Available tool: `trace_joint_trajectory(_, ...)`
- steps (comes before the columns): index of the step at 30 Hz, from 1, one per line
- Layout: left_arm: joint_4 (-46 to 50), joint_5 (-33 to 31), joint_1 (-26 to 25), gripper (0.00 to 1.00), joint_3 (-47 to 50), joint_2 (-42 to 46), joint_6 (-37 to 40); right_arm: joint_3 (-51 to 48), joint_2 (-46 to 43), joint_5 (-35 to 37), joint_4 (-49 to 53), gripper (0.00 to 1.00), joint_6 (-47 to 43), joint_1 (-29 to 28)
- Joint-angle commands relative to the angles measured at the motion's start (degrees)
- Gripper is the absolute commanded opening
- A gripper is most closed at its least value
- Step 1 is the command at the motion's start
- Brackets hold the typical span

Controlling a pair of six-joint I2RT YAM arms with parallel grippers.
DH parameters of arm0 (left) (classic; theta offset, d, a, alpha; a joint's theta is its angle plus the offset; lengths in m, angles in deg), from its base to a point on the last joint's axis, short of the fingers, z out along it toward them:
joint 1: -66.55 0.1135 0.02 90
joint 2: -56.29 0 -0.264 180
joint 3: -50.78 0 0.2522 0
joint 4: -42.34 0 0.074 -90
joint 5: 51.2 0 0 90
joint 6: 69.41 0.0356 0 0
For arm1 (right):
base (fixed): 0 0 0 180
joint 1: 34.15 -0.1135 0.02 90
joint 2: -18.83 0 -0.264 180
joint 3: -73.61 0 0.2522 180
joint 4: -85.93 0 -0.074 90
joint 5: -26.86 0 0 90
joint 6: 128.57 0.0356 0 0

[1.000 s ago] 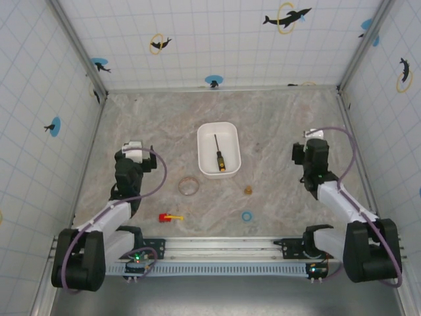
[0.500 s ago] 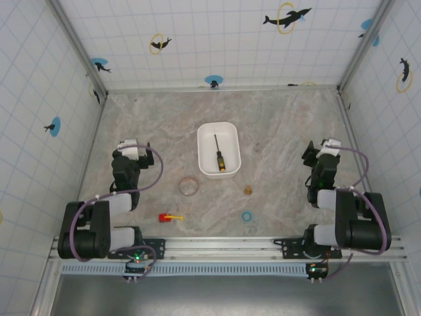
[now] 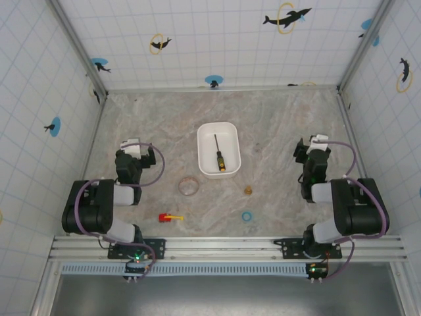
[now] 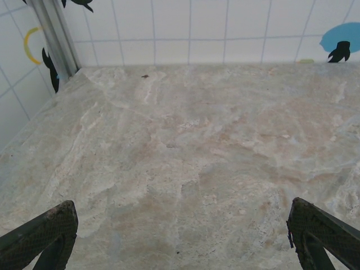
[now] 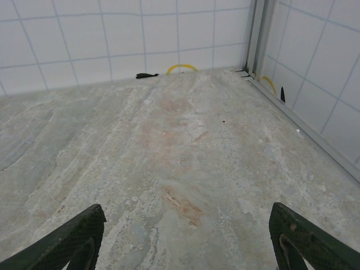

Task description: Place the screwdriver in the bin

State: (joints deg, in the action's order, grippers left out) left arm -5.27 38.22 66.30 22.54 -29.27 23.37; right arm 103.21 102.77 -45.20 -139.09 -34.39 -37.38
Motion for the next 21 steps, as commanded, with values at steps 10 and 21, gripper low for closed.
trace_joint_trajectory(10,-6.18,0.24,0.60,0.98,0.05,-1.09,-0.25,2.08,0.35,0.53,1.14,0.99,0.74,0.96)
trace_joint_trajectory(21,-6.31,-0.56,0.16,0.98,0.11,-1.05,0.20,1.92,0.28,1.65,0.88,0.99,0.46,0.41)
